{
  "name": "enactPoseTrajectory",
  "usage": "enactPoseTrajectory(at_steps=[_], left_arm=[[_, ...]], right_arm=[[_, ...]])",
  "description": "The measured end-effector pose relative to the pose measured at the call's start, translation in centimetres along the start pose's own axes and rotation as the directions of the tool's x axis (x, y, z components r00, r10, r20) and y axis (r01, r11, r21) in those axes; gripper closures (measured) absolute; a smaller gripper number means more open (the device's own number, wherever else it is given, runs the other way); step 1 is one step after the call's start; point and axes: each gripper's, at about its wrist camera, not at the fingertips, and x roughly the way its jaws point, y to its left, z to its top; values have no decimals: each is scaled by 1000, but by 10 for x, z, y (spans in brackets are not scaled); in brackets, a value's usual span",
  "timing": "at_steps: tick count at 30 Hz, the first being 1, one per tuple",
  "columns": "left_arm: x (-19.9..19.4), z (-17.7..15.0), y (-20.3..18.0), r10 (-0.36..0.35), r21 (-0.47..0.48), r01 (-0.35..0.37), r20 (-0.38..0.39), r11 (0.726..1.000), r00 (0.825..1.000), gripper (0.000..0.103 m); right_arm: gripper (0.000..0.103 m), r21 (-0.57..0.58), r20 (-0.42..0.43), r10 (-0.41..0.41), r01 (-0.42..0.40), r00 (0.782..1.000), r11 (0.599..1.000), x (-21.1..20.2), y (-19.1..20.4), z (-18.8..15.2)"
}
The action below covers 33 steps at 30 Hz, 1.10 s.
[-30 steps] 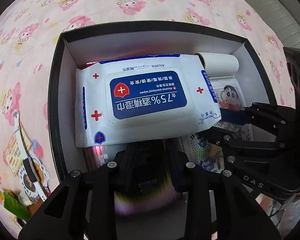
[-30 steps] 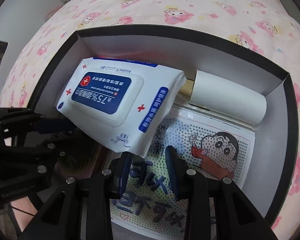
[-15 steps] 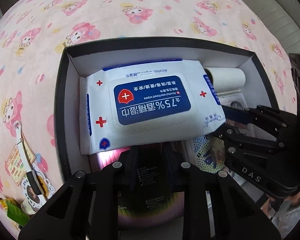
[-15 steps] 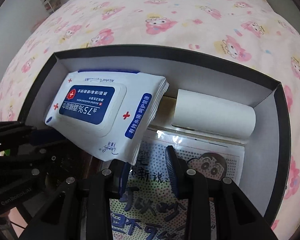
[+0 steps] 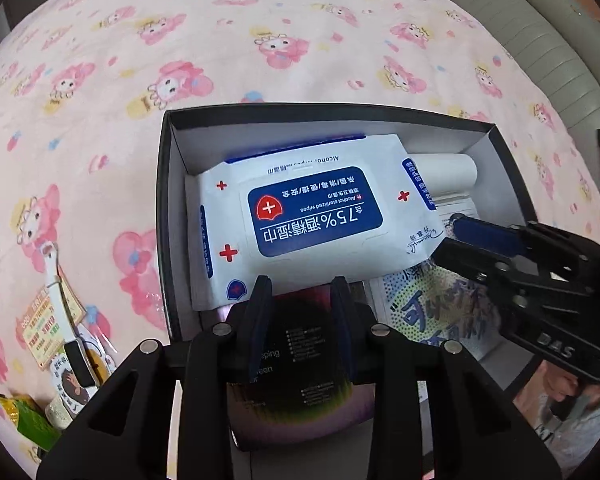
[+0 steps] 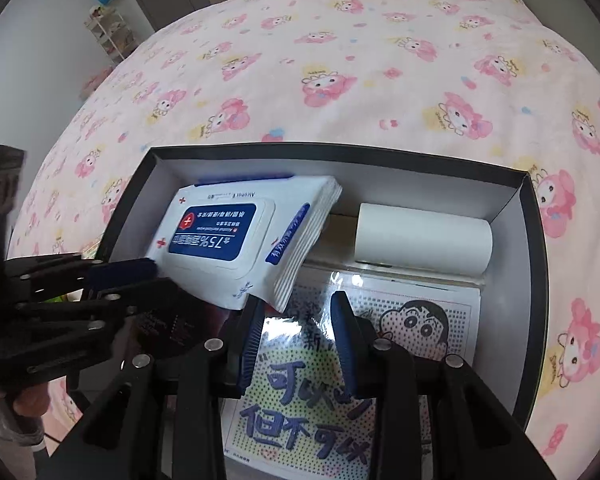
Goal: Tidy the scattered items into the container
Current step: 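Open the left tool to release the wipes pack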
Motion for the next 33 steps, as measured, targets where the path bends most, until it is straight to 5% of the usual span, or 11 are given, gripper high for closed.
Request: enactPoseTrajectory(at_steps=[5,8,11,18,28,33], left_arm=[[1,8,3,29,-15,-28,17,999,999,73],[-4,11,5,-1,-36,3,58,999,998,73],[-5,15,8,-48,-63,55,112,997,993,73],[18,23,2,-6,-68,7,24,998,1000,73],[25,20,-1,26,-68,-24,20,997,999,73],[8,10,-12,79,-33,-77,78,997,994,73]], right_arm=[[73,38,84,-55,52,995,998,-12,-16,3],[73,53,97,11,-16,995,998,-14,-18,4],[73,26,50,37,-39,998,999,0,-13,10],[73,41,-68,30,-27,997,999,35,-6,11],[71,87,-84,66,-58,994,995,49,-15,12],[71,49,-70,-6,9,998,999,35,-2,8]])
